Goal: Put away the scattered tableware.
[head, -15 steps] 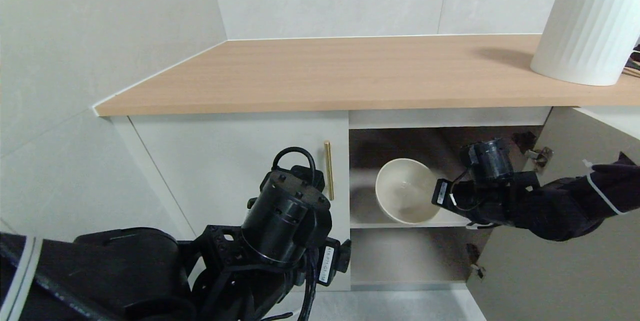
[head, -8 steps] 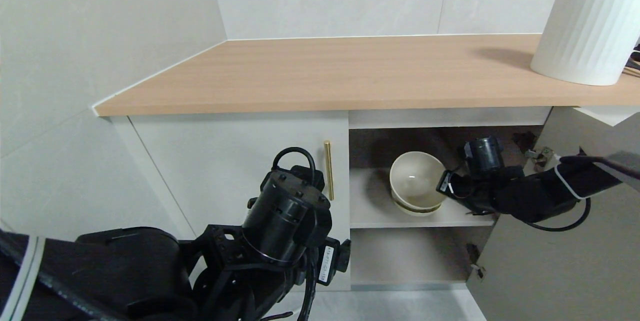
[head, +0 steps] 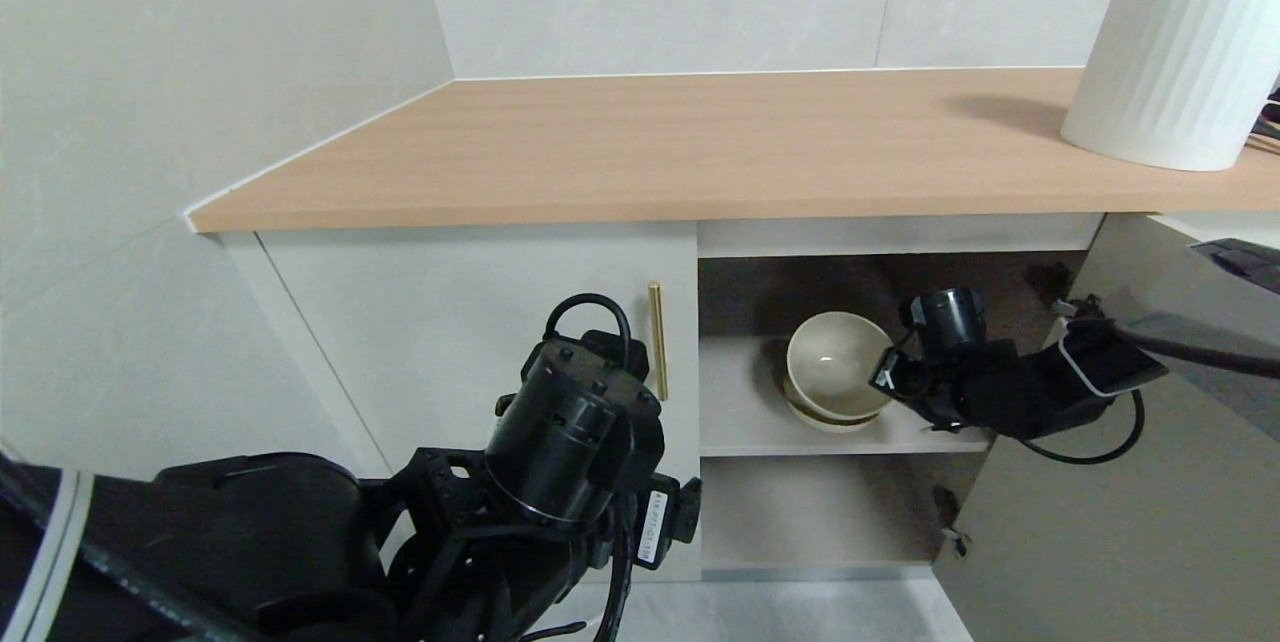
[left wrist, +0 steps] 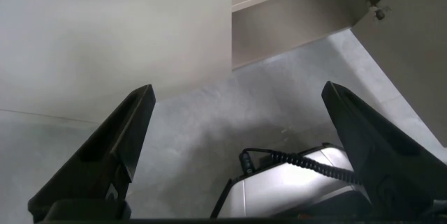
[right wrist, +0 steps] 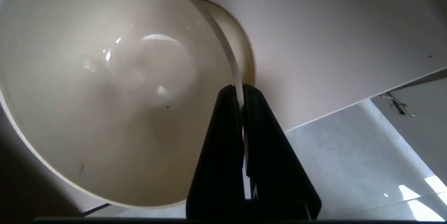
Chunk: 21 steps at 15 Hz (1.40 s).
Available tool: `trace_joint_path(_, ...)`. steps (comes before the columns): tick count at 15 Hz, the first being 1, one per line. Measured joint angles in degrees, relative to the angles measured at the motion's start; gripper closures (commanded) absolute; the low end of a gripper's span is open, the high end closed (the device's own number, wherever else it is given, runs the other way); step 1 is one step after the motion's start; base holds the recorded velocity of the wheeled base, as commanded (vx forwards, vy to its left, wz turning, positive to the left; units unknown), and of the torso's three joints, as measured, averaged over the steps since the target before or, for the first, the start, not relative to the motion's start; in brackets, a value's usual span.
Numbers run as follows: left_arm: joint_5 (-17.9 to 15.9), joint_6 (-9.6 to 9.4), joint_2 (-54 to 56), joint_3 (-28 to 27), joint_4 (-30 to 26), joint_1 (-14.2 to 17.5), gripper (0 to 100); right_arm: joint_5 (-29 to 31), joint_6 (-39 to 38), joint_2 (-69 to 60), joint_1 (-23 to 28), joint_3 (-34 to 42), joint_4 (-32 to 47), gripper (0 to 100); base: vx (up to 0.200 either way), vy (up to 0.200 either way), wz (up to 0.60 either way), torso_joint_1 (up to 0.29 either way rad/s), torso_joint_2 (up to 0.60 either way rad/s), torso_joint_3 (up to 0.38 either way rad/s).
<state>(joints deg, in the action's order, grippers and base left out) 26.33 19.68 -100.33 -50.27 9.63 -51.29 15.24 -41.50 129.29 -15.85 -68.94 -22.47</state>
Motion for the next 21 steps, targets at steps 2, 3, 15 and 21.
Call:
trace_joint_path(2, 0.0, 0.0, 0.0, 0.0, 0.0, 0.1, 0, 0.0, 0.0, 0.5, 0.1, -0.3, 0.0, 100, 0.0, 0.0, 0.0, 0.0, 0.0, 0.0)
trace_joint_path(3, 0.0, 0.0, 0.0, 0.0, 0.0, 0.1, 0, 0.0, 0.0, 0.7, 0.1, -0.4, 0.0, 100, 0.0, 0.0, 0.0, 0.0, 0.0, 0.0)
trace_joint_path(15, 0.0, 0.09, -0.1, 0.0, 0.0, 0.4, 0, -0.4, 0.2, 1.0, -0.6, 0.0, 0.1, 0, 0.0, 0.0, 0.0, 0.0, 0.0, 0.0)
trace_joint_path(21, -0.1, -0.11, 2.5, -0.1, 0.0, 4.3, 0, -2.1, 0.5, -6.0, -3.1, 5.1, 3.4, 0, 0.0, 0.0, 0.0, 0.0, 0.0, 0.0)
